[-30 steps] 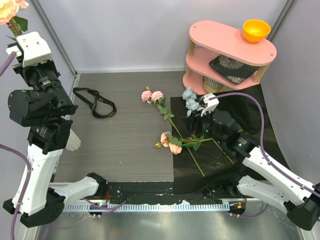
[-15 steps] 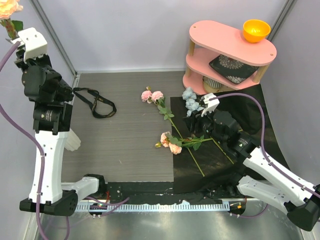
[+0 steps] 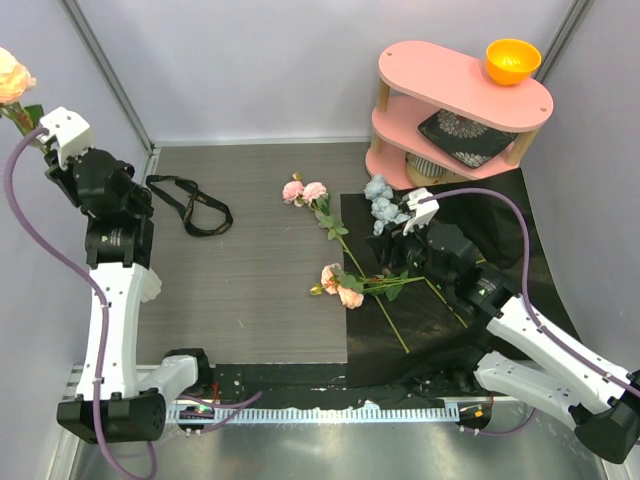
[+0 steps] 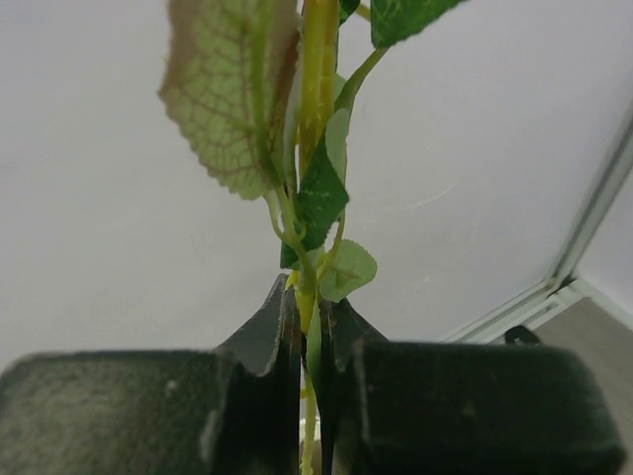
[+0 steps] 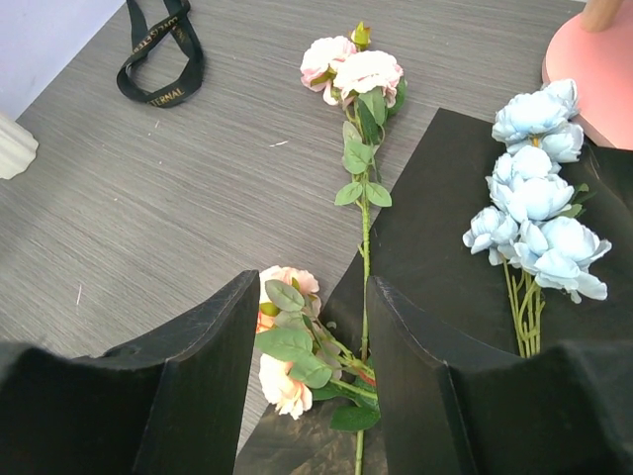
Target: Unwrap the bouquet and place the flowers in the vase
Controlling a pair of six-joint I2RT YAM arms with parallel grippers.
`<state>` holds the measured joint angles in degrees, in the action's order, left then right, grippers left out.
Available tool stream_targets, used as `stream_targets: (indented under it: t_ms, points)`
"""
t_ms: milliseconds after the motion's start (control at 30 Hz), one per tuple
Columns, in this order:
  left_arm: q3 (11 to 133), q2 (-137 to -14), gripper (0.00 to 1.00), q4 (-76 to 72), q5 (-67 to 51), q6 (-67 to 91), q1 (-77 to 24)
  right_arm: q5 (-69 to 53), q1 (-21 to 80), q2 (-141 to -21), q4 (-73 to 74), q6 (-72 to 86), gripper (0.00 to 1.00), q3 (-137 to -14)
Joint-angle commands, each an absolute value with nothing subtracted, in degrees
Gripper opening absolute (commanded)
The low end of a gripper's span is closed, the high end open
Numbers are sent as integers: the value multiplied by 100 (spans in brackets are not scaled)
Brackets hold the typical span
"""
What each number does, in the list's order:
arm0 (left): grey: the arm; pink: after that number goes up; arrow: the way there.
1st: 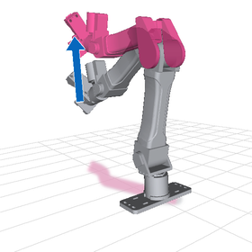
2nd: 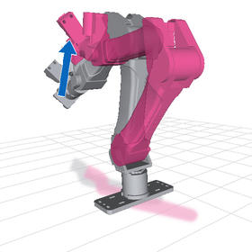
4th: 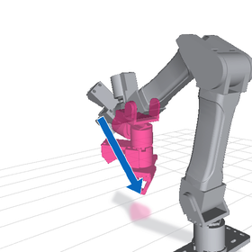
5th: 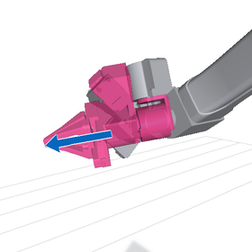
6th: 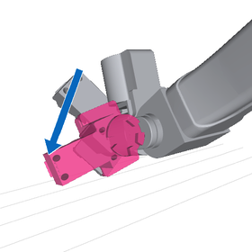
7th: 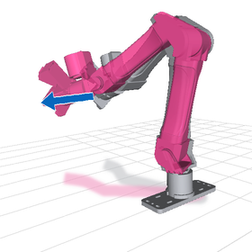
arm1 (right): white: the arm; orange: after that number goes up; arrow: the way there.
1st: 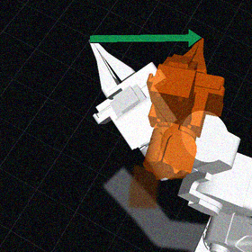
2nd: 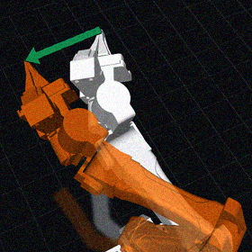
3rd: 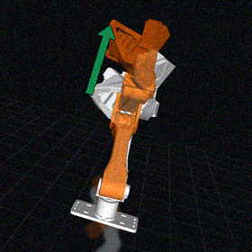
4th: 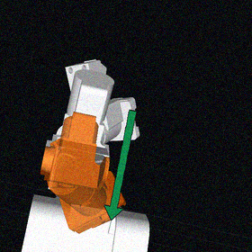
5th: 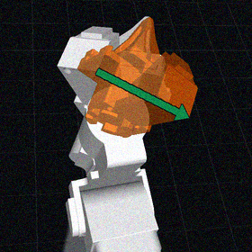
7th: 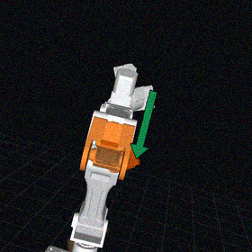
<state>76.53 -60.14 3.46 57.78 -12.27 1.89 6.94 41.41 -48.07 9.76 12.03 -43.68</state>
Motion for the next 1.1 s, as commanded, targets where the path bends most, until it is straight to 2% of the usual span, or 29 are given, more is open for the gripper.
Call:
stream_targets:
  t_ms: [0,133,233,267,333,367,433,467,500,567,867,1067]
  points:
    - [6998,-5871,0,-491,6231,-906,492,712,4148,-4650,896,1274,53,-4351]
    - [6610,-5862,1,-528,6240,-651,659,650,4157,-4649,949,1318,53,-4342]
    - [6425,-5906,14,-440,6275,-422,756,580,4157,-4658,984,1362,53,-4342]
    - [6373,-5915,24,-439,6267,-396,782,571,4157,-4658,993,1380,53,-4342]
    - [6276,-5924,32,-396,6301,-238,809,554,4148,-4658,1002,1432,53,-4316]
    - [6267,-5924,44,-335,6310,-168,800,554,4148,-4650,1002,1450,53,-4315]
    - [6293,-5924,59,-159,6310,-35,809,545,4157,-4649,1002,1502,53,-4289]
    - [6319,-5924,75,-80,6293,156,809,528,4140,-4658,1011,1520,53,-4289]
    - [6380,-5924,85,-27,6276,271,800,519,4148,-4676,1028,1538,53,-4289]
    - [6503,-5906,99,315,6214,421,800,475,4157,-4745,1081,1564,53,-4298]
    - [7460,-5353,100,2257,4871,2038,800,554,4157,-5571,2214,1248,53,-5027]
    - [7839,-5159,100,3023,3368,2706,739,650,4157,-6195,2619,1037,53,-5273]
